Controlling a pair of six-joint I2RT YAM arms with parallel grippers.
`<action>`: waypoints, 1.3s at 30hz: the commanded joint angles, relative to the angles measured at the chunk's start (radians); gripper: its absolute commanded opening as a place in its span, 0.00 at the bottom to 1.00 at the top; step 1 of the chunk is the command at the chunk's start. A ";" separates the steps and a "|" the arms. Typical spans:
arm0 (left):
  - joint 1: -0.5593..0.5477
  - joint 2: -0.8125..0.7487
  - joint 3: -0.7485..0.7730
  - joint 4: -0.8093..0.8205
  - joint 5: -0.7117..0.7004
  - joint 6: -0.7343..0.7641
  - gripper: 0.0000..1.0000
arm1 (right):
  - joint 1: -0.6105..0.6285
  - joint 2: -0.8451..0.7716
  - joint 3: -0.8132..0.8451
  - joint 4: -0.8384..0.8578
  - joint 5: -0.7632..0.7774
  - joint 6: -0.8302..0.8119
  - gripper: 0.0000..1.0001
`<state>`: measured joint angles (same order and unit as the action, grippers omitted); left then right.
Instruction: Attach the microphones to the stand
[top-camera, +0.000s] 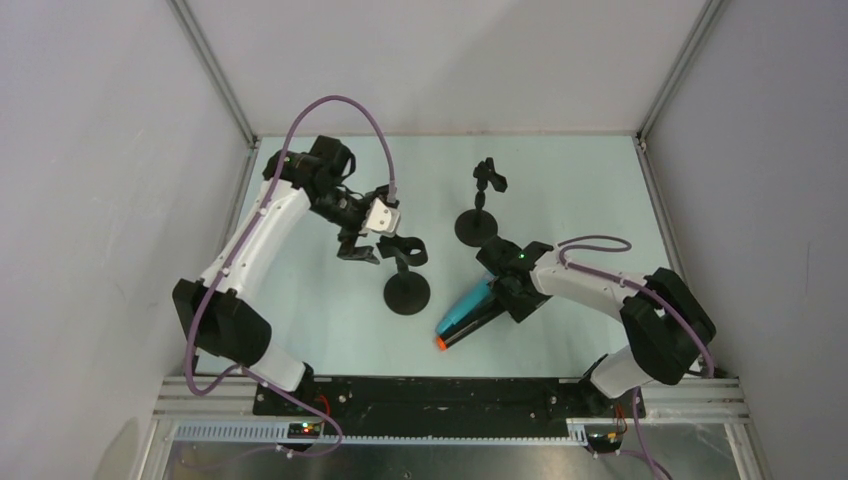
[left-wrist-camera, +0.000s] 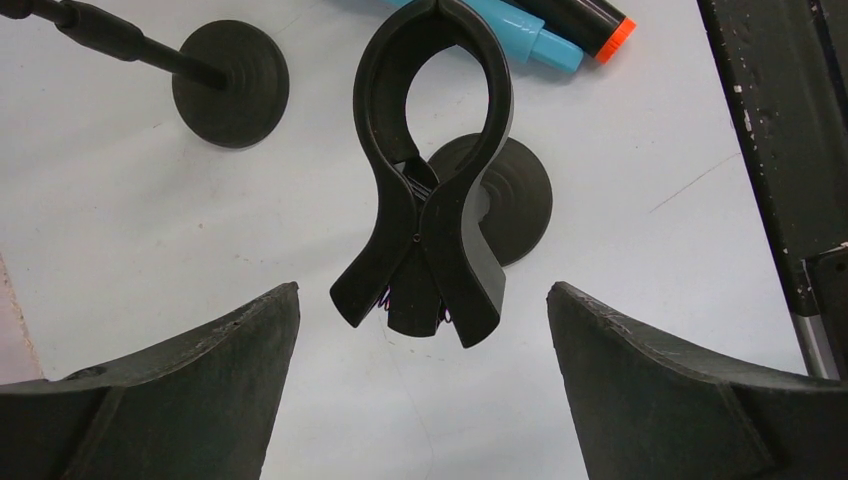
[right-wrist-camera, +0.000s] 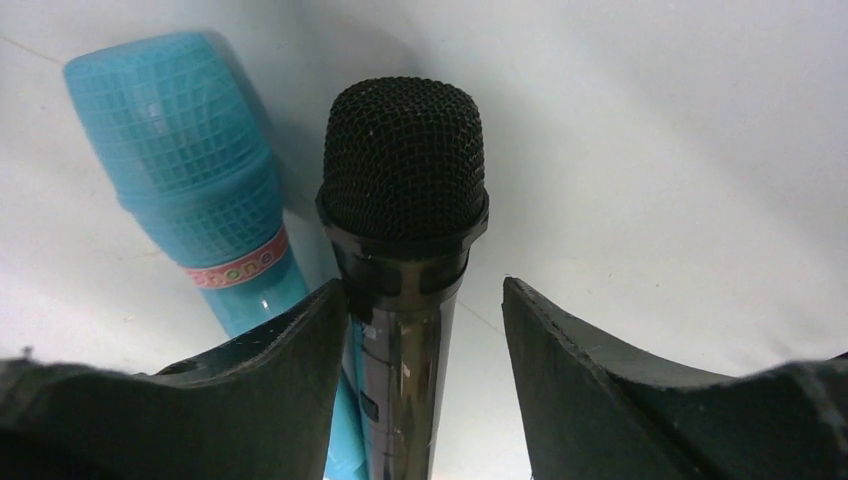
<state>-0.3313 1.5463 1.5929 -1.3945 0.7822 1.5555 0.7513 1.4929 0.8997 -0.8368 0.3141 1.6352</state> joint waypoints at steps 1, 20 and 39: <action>0.011 -0.032 0.005 -0.006 -0.009 0.039 0.98 | 0.011 0.046 0.028 -0.025 0.057 -0.001 0.62; 0.024 -0.038 -0.007 -0.007 0.034 0.054 0.98 | 0.032 0.048 0.054 -0.082 0.137 -0.055 0.04; -0.001 0.013 0.023 -0.007 0.012 0.092 0.93 | 0.242 -0.145 0.054 -0.231 0.307 -0.006 0.00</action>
<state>-0.3210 1.5429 1.5944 -1.3968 0.7937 1.5993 0.9718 1.4395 0.9245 -1.0134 0.5140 1.5883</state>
